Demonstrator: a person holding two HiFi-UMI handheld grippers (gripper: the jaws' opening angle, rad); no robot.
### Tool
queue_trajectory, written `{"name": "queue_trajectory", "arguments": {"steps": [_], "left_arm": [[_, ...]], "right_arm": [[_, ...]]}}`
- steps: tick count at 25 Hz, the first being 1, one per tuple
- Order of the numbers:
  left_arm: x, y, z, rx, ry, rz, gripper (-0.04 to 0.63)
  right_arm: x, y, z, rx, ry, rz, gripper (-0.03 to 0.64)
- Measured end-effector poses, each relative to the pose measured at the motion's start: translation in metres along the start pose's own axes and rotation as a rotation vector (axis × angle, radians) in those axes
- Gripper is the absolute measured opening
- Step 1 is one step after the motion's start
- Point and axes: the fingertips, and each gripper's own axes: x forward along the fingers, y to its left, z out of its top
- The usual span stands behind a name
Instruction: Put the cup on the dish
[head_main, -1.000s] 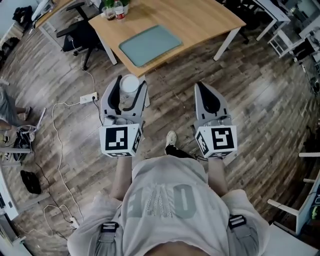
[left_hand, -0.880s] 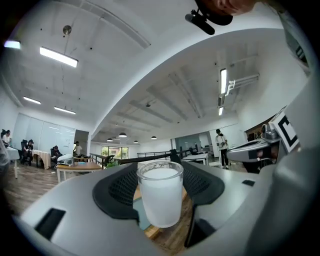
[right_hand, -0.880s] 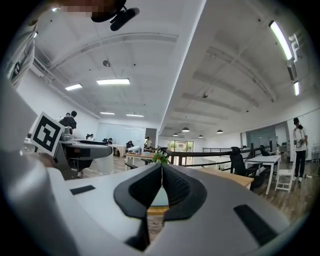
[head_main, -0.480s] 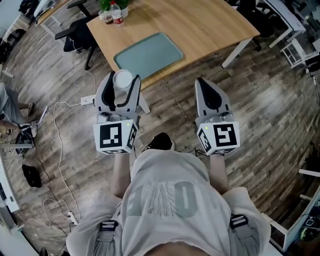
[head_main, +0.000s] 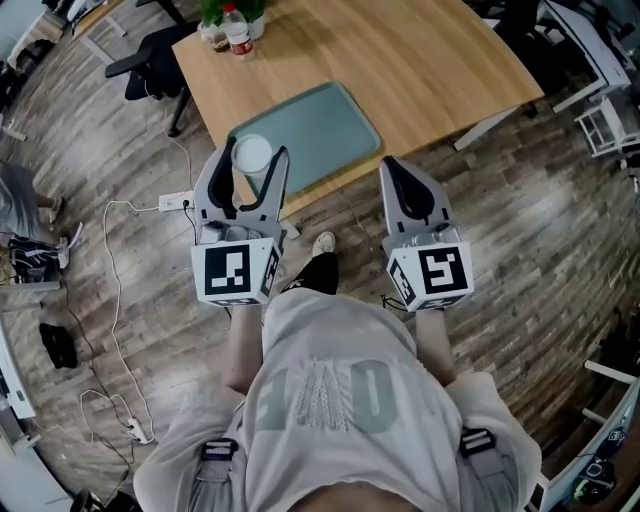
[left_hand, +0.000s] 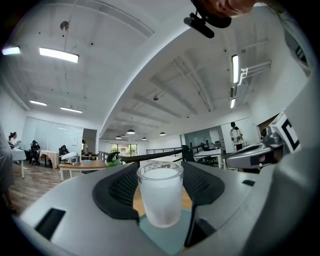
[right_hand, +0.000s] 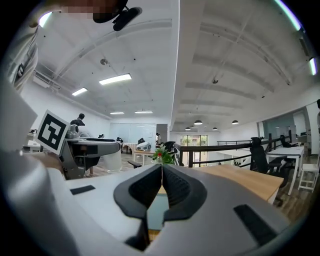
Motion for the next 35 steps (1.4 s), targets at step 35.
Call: {"name": "queue_trajectory", "arguments": {"steps": [35], "left_arm": [[0.161,0.080,0.000,0.001,0.084,0.248,0.276]], "right_arm": [[0.220,-0.080,0.015,-0.057,0.087,0.332,0.018]]}}
